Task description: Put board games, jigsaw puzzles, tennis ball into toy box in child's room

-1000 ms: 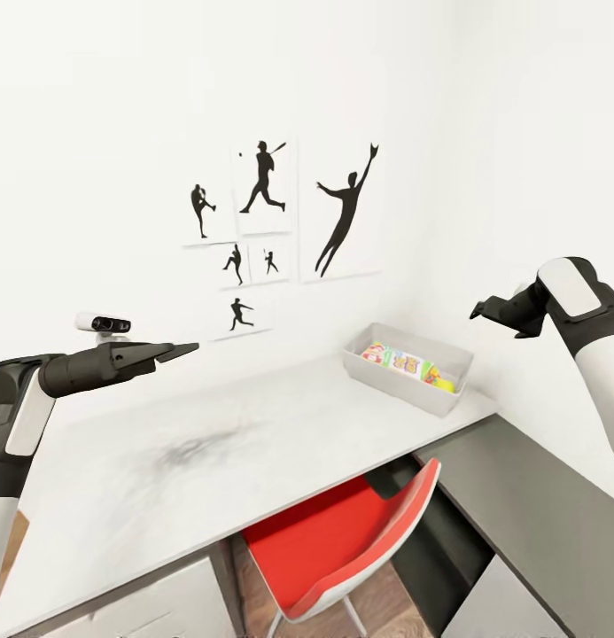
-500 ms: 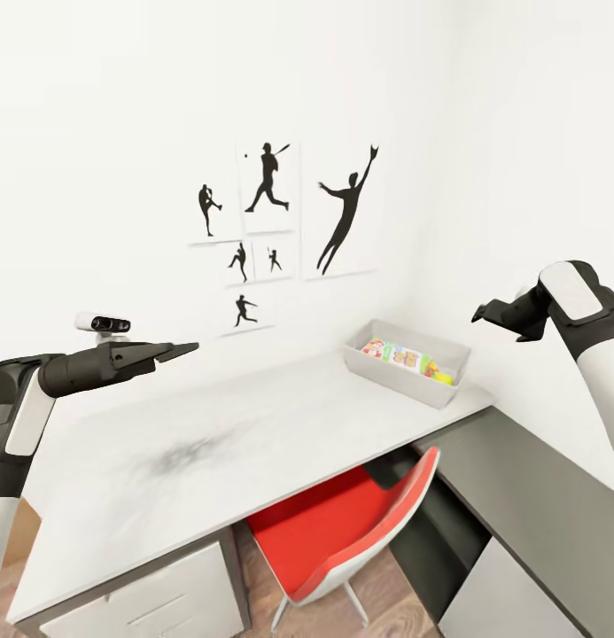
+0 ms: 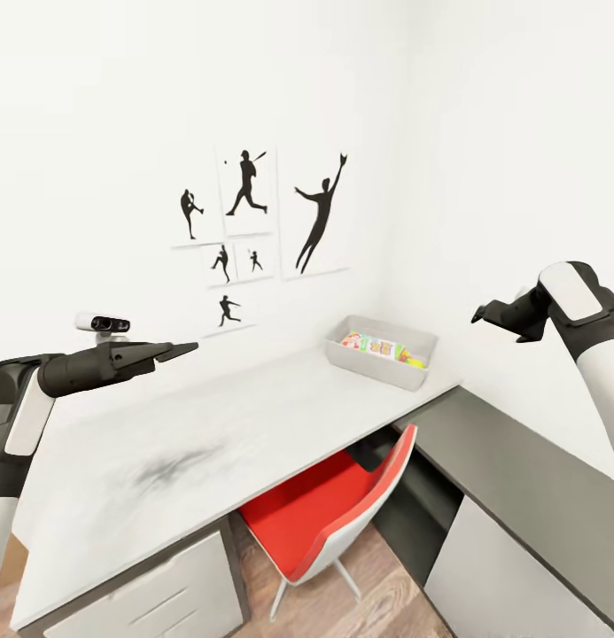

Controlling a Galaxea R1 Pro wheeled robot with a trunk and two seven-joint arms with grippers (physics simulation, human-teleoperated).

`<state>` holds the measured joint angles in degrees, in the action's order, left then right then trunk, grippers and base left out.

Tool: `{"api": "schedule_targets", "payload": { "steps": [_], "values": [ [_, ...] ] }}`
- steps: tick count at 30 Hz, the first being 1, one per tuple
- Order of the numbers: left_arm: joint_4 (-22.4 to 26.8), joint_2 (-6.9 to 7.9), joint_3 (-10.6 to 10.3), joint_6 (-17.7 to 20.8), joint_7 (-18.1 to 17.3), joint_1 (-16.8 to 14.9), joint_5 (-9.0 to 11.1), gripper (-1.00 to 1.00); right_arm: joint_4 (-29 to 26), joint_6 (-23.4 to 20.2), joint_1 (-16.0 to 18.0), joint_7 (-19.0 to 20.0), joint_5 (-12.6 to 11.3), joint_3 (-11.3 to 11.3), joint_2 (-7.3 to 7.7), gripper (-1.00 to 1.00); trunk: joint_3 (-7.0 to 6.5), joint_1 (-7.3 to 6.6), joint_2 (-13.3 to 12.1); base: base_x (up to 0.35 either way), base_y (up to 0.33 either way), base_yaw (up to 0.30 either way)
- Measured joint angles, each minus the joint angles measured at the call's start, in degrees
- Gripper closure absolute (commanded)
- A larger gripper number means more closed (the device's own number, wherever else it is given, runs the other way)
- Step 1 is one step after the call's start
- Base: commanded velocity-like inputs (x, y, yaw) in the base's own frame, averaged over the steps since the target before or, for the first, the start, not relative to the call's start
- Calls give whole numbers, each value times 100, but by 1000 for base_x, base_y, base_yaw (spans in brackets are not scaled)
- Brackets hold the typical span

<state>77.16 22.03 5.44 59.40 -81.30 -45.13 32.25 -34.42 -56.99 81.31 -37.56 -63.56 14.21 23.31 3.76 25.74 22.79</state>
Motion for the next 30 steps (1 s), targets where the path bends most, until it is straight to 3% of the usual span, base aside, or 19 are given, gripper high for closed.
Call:
{"api": "schedule_targets", "payload": {
  "steps": [30],
  "values": [
    [0,0,-6,0,0,18,-3,-100,12,1,-62,8,-1,-1,60,-100,-183,0,0,14,30,-242]
  ]
}}
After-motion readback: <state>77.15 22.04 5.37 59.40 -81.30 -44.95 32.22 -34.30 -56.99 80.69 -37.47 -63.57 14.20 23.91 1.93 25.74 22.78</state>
